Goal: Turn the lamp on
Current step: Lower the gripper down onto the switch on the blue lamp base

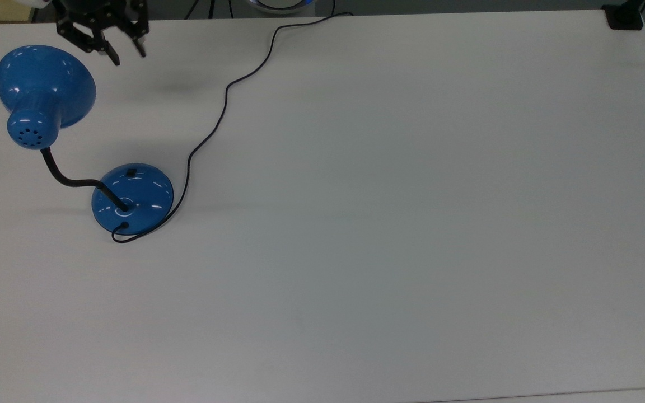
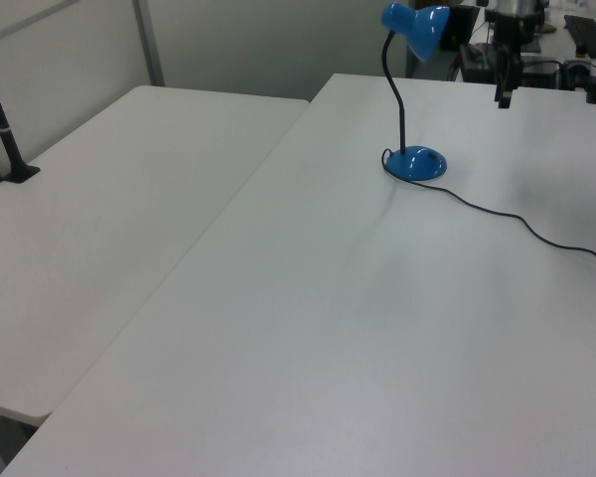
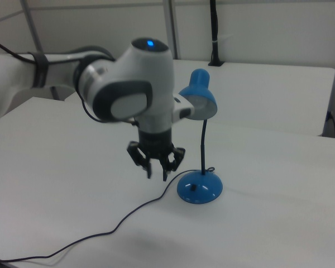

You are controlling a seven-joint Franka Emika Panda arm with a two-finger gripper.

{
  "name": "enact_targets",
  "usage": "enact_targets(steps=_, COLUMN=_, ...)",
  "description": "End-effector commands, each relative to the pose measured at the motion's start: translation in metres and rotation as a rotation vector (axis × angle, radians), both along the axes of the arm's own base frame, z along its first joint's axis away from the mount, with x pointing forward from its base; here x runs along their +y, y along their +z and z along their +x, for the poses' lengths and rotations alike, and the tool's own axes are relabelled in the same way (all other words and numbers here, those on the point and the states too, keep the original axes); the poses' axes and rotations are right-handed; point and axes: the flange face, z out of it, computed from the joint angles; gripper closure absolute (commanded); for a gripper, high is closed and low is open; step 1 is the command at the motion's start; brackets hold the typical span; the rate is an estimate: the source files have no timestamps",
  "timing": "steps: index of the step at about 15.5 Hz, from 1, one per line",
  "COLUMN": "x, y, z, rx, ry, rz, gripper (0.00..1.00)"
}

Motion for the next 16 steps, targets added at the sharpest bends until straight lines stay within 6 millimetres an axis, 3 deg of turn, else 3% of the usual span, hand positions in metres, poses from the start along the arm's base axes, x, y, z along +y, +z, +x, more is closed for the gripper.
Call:
enact_targets(steps=1, x=-0.006, y=-0.03, z=0.002, rx=-0.119, ry=-0.064, rz=-0.016, gripper=1.0)
enact_targets(steps=10, x=-0.008, y=-0.101, z=0.051, rx=-0.261, ry=-0.21, rz=-0.038, gripper=1.0)
enact_targets(steps=16, x=-0.003, y=-0.126, z=0.077, rx=-0.316, ry=-0.278, rz=-0.073, gripper=1.0)
